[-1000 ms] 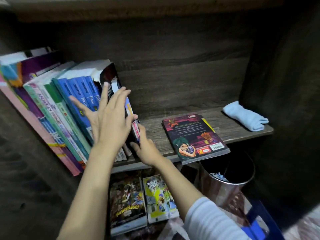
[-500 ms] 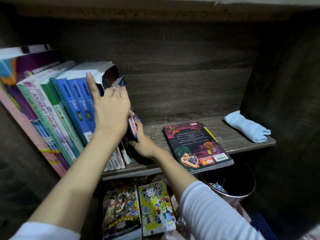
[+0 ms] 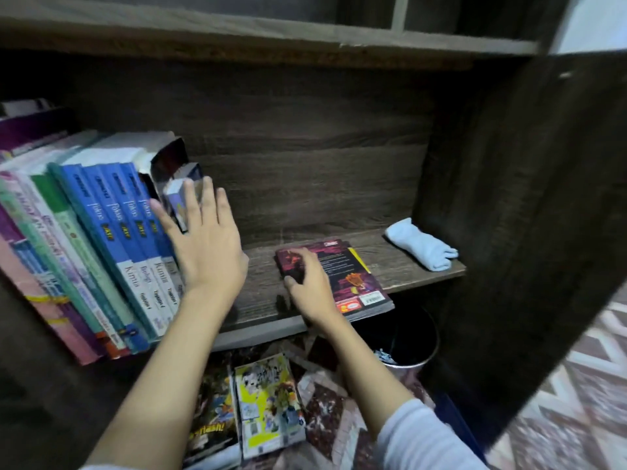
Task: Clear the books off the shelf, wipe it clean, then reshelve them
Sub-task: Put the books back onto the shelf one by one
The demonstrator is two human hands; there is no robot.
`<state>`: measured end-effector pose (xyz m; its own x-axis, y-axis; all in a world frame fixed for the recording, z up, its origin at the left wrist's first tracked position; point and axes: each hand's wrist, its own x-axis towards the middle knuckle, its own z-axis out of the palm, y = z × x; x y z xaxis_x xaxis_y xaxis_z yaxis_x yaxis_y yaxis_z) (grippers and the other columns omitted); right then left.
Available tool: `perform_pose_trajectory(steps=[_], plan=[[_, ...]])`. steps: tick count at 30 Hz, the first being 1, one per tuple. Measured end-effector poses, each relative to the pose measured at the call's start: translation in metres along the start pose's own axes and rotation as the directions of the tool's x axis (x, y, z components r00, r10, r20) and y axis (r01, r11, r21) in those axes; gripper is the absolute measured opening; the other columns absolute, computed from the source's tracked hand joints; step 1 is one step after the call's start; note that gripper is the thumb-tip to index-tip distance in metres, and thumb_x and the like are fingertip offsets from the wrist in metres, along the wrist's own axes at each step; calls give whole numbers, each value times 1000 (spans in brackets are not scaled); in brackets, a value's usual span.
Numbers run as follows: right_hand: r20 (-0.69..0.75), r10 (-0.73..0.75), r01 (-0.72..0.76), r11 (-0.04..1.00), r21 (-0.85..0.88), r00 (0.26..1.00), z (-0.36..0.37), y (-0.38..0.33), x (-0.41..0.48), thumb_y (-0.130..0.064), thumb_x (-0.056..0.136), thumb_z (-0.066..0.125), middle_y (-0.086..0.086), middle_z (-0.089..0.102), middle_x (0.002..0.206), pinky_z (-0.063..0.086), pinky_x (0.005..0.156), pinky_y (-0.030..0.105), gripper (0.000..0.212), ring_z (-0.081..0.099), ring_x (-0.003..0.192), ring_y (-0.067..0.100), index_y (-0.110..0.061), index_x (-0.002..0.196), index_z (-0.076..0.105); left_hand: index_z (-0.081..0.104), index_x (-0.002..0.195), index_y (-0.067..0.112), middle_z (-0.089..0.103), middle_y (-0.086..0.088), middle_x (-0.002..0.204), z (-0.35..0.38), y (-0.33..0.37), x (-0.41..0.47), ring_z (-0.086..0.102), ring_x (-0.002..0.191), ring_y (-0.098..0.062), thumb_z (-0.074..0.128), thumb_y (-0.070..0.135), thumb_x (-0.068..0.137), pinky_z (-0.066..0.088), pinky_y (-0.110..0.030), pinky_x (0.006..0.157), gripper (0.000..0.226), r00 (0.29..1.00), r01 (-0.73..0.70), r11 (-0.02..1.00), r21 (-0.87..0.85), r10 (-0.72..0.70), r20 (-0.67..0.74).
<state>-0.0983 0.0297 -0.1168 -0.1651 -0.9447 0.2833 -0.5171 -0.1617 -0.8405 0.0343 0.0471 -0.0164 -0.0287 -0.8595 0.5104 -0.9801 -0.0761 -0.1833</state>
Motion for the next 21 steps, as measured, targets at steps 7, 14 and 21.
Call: perform_pose_trajectory(steps=[7,14,21], plan=[[-214,97,-172,914,-368,972,-71,37,-17,-20,90,53,13,48,136,26,110,33,41,36,131,28,-4,128,52,50,131,8,52,-15,132,17,62,-32,49,121,-34,47,28,94,41,-43,97,42,916,324,763,-559,-106,386],[-163,274,-317,744,-589,948,-81,57,-36,-49,96,39,13,38,147,29,109,38,66,32,136,28,-5,144,29,62,108,1,63,-22,109,53,98,-67,57,105,-37,52,43,92,49,-38,85,46,758,571,562,-598,-80,648],[-189,244,-306,677,-669,951,-71,39,-39,-37,98,43,16,47,137,32,104,37,49,39,128,30,-4,133,42,66,105,4,68,-20,101,72,104,-61,62,99,-35,62,31,88,49,-36,82,32,716,648,449,-615,-83,693]])
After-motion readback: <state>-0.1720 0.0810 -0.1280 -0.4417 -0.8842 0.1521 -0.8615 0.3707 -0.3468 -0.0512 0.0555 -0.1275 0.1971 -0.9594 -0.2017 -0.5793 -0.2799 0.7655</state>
